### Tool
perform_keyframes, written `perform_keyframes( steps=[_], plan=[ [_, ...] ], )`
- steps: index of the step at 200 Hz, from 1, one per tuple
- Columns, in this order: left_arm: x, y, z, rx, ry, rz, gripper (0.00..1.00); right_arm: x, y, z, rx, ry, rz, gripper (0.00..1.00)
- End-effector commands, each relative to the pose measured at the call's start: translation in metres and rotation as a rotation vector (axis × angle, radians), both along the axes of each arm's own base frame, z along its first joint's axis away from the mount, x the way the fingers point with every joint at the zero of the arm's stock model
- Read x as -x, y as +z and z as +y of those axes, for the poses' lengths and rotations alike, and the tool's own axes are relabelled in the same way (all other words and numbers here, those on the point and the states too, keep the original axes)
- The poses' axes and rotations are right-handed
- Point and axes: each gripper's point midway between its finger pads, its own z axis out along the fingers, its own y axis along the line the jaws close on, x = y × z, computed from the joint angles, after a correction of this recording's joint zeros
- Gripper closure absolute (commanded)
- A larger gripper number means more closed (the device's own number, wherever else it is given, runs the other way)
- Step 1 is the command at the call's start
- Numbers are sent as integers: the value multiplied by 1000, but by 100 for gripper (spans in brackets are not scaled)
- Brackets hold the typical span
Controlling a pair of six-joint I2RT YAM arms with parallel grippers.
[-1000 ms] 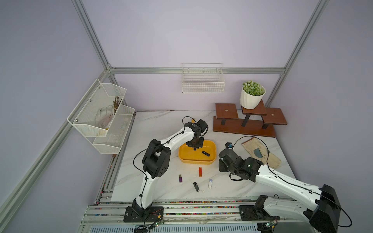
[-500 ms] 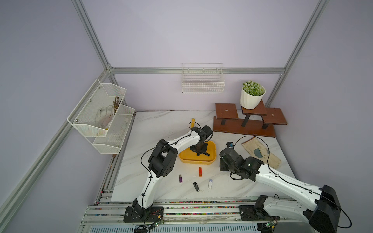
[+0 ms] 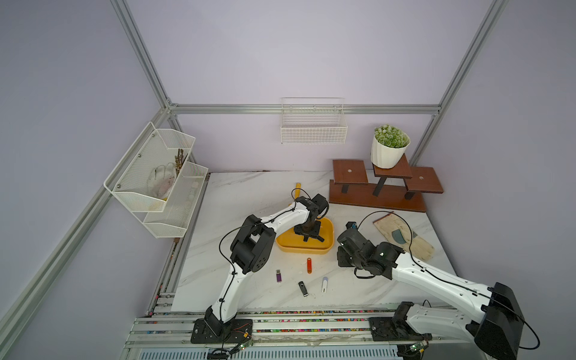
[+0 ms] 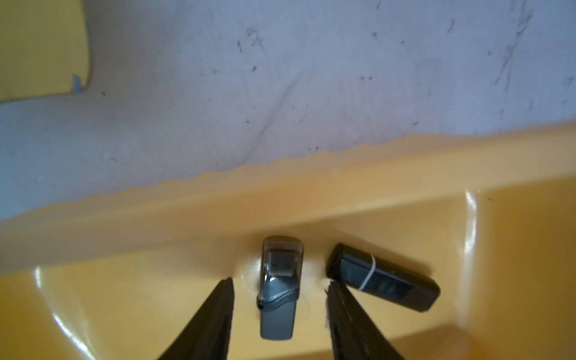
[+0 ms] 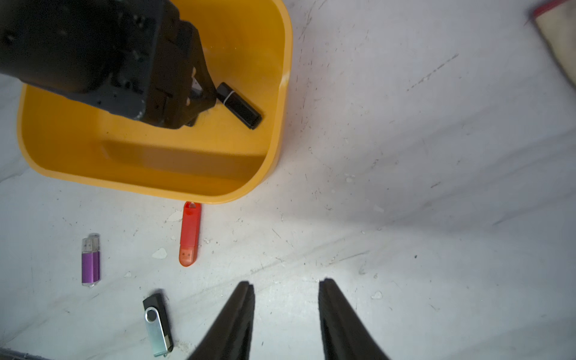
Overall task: Put the usb flash drive into the storage box
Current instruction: Place the USB flash in the storage box, then pick up the USB flash from the center of the board.
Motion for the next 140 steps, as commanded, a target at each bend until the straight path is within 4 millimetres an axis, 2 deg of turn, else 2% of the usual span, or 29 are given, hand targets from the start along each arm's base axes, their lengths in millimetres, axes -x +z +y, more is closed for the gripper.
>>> perform_keyframes(
  steps=[1,23,36,53,81,108,140],
  plan=[
    [-21,69,-7,87,11,-128,43,17,-11,7,-53,16,57,55],
    [-29,100,6,80,23,-173,40,23,-11,9,-76,24,63,50],
    [-32,113,19,66,35,-190,39,29,-19,11,-67,46,96,47],
    [-36,129,46,31,69,-214,38,39,-32,14,-44,74,158,46],
    [-38,154,96,0,145,-258,35,55,-46,30,-57,119,239,46],
    [-31,163,131,-25,193,-272,31,62,-53,41,-34,133,280,46],
    [-12,155,143,-29,206,-243,29,64,-62,49,-5,132,315,46]
  ],
)
